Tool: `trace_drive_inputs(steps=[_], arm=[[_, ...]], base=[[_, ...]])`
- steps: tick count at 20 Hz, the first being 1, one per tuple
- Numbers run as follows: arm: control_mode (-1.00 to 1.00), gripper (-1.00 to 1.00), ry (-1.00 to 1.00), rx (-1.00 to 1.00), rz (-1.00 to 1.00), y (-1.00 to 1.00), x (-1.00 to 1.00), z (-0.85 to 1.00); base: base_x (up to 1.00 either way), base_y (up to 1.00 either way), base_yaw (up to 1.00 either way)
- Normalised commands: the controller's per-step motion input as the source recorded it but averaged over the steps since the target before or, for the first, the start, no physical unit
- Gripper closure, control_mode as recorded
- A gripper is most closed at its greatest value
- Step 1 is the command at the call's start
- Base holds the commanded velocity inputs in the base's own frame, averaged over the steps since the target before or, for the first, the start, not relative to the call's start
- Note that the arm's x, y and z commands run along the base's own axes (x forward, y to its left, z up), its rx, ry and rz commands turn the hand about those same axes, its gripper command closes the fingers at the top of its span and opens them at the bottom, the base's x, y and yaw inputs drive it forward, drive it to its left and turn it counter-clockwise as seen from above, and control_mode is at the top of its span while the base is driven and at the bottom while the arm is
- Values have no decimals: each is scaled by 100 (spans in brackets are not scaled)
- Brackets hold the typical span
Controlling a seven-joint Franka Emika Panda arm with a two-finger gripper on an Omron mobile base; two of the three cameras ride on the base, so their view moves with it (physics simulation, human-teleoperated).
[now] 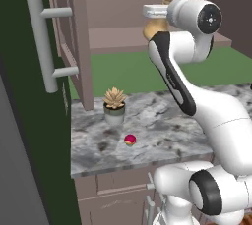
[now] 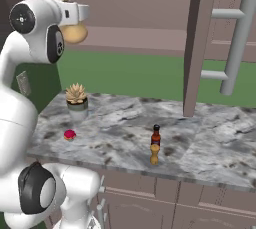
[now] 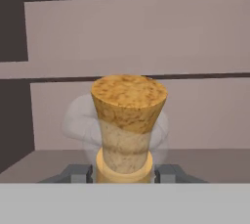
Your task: There are various items on the counter. Only move the condiments/shakers into the cabinet.
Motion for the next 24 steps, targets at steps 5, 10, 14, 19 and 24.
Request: trace_drive_inputs(steps=[5, 10, 14, 19, 24], arm=[[-100, 100, 0, -8, 0, 0, 20, -31], [-100, 100, 0, -2, 0, 0, 32, -4], [-100, 100, 0, 0, 0, 0, 49, 0], [-100, 100, 3, 0, 0, 0, 64, 0], [-100, 100, 2, 0, 0, 0, 63, 0]], base=[[0, 0, 0], [0, 0, 0], [0, 0, 0], [0, 0, 0], [0, 0, 0]])
